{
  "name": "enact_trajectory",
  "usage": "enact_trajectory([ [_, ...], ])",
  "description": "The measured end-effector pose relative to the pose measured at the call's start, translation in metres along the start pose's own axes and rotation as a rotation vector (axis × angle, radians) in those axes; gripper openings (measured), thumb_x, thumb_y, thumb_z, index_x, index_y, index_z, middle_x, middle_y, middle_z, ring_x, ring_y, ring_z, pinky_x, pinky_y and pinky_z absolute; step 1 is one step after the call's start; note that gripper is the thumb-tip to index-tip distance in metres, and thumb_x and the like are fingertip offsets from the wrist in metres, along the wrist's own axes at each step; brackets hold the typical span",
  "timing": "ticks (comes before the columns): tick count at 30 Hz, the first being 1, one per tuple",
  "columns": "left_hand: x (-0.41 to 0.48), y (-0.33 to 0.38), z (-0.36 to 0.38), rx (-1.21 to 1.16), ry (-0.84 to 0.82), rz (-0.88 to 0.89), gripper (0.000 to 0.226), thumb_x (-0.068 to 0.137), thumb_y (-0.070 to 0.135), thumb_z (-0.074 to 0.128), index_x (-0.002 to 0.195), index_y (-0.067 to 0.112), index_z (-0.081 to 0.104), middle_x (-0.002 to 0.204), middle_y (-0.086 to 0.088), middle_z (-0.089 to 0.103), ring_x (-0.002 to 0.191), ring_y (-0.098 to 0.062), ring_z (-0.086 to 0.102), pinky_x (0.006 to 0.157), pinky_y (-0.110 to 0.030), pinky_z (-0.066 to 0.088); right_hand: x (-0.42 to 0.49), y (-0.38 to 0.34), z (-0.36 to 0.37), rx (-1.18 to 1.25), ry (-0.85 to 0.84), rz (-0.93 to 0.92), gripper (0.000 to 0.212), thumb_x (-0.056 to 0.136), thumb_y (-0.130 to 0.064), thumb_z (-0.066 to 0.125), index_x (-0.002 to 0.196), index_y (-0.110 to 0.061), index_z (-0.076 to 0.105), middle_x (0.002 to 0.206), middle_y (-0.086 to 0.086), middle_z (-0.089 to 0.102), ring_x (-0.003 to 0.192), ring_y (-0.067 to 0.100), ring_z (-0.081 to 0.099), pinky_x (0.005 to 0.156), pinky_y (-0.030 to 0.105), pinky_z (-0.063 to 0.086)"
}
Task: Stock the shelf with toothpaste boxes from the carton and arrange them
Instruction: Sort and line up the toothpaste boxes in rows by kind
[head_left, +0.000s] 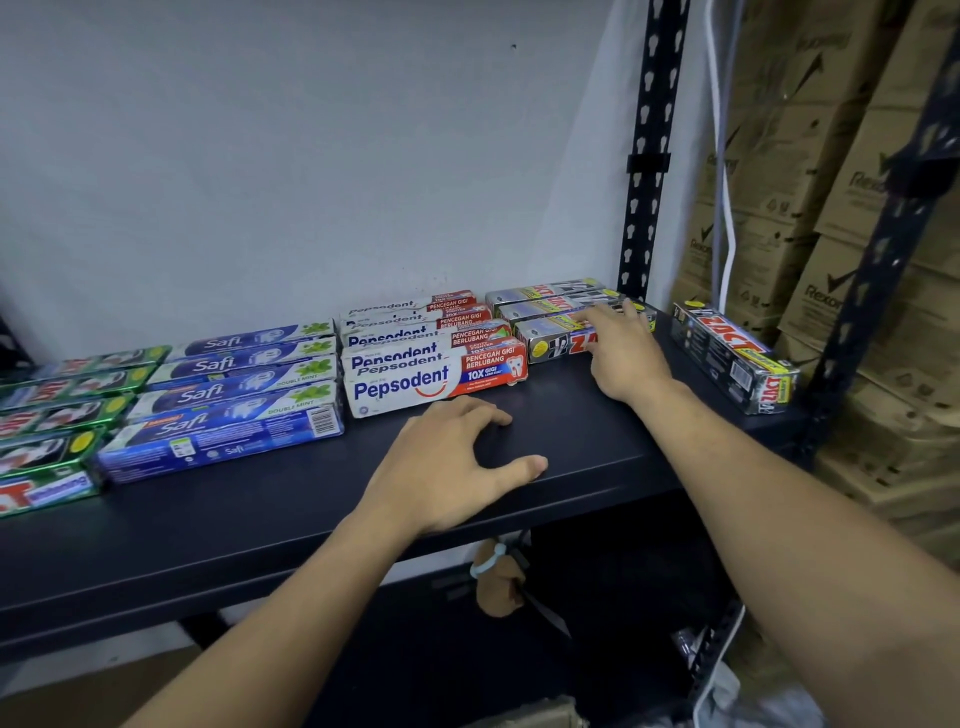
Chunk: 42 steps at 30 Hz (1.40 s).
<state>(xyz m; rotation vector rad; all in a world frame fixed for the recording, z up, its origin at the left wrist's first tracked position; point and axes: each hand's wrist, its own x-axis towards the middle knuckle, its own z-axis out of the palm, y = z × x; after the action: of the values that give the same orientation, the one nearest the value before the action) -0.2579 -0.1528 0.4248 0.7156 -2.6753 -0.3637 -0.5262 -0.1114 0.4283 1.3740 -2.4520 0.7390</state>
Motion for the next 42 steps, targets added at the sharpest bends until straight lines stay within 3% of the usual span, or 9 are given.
enact_trajectory([
  [4, -0.001, 0.001, -0.001, 0.001, 0.009, -0.002, 0.069, 0.077, 0.083, 0.048, 0.129, 0.038, 0.057, 0.136, 0.025, 0.049, 0.126, -0.001, 0.042, 0.109, -0.035, 0.037, -0.013, -0.005, -0.01, -0.058, 0.083, -0.004, 0.069, 0.082, 0.008, 0.055, 0.144, -0.02, 0.044, 0.151, 0.003, 0.04, 0.146, 0.034, 0.017, 0.117, 0.048, 0.025],
  [8, -0.002, 0.002, -0.001, 0.007, 0.012, -0.004, 0.068, 0.078, 0.082, 0.049, 0.129, 0.037, 0.057, 0.137, 0.023, 0.05, 0.126, -0.002, 0.043, 0.108, -0.034, 0.037, -0.031, -0.008, -0.025, -0.25, 0.112, -0.032, 0.06, 0.083, 0.0, 0.057, 0.141, -0.014, 0.048, 0.15, 0.009, 0.041, 0.143, 0.038, 0.022, 0.12, 0.048, 0.017],
  [14, -0.003, 0.001, 0.0, 0.017, 0.035, 0.005, 0.07, 0.077, 0.083, 0.048, 0.128, 0.036, 0.059, 0.137, 0.021, 0.052, 0.127, -0.003, 0.045, 0.107, -0.032, 0.039, -0.063, 0.017, -0.061, -0.452, 0.236, 0.171, 0.042, 0.079, -0.007, 0.054, 0.12, -0.006, 0.059, 0.133, 0.013, 0.053, 0.125, 0.044, 0.039, 0.106, 0.05, 0.033],
  [19, -0.005, 0.004, -0.001, 0.041, 0.046, 0.014, 0.07, 0.079, 0.081, 0.048, 0.13, 0.034, 0.06, 0.138, 0.017, 0.054, 0.128, -0.006, 0.046, 0.107, -0.033, 0.039, -0.095, 0.041, -0.071, -0.422, 0.159, 0.352, 0.036, 0.088, -0.011, 0.048, 0.124, -0.002, 0.05, 0.131, 0.017, 0.052, 0.113, 0.044, 0.048, 0.09, 0.047, 0.043],
  [27, -0.014, 0.009, -0.003, 0.137, 0.033, 0.038, 0.073, 0.086, 0.078, 0.039, 0.139, 0.03, 0.055, 0.147, 0.01, 0.05, 0.135, -0.011, 0.043, 0.11, -0.034, 0.038, -0.139, 0.037, -0.08, -0.147, 0.302, 0.235, 0.024, 0.093, -0.017, 0.054, 0.114, -0.008, 0.062, 0.113, 0.011, 0.06, 0.09, 0.039, 0.061, 0.071, 0.039, 0.048],
  [33, -0.02, 0.012, -0.003, 0.122, 0.019, 0.047, 0.065, 0.093, 0.071, 0.038, 0.14, 0.029, 0.054, 0.147, 0.007, 0.051, 0.135, -0.014, 0.044, 0.109, -0.035, 0.038, -0.183, 0.015, -0.09, -0.004, 0.327, 0.113, 0.032, 0.094, -0.013, 0.057, 0.125, -0.009, 0.064, 0.136, 0.007, 0.057, 0.113, 0.033, 0.06, 0.088, 0.04, 0.049],
  [36, -0.022, 0.017, -0.002, 0.043, 0.068, 0.038, 0.057, 0.094, 0.062, 0.048, 0.139, 0.028, 0.054, 0.141, 0.009, 0.056, 0.127, -0.014, 0.051, 0.102, -0.034, 0.042, -0.187, 0.016, -0.094, 0.013, 0.234, -0.007, 0.039, 0.092, -0.014, 0.061, 0.13, -0.021, 0.061, 0.142, -0.005, 0.053, 0.121, 0.025, 0.055, 0.096, 0.035, 0.045],
  [39, -0.022, 0.025, -0.001, -0.042, 0.103, 0.043, 0.057, 0.095, 0.049, 0.054, 0.146, 0.027, 0.045, 0.15, 0.008, 0.048, 0.135, -0.014, 0.045, 0.107, -0.032, 0.038, -0.186, 0.018, -0.098, 0.027, 0.119, -0.14, 0.049, 0.087, -0.01, 0.066, 0.132, -0.03, 0.058, 0.143, -0.016, 0.049, 0.124, 0.015, 0.049, 0.104, 0.033, 0.039],
  [42, -0.021, 0.036, -0.002, -0.156, 0.146, 0.057, 0.062, 0.098, 0.041, 0.055, 0.153, 0.024, 0.033, 0.158, 0.006, 0.036, 0.144, -0.014, 0.033, 0.116, -0.034, 0.03, -0.18, 0.016, -0.097, 0.045, 0.026, -0.216, 0.06, 0.084, -0.005, 0.067, 0.132, -0.04, 0.054, 0.144, -0.024, 0.045, 0.136, 0.008, 0.04, 0.114, 0.04, 0.03],
])
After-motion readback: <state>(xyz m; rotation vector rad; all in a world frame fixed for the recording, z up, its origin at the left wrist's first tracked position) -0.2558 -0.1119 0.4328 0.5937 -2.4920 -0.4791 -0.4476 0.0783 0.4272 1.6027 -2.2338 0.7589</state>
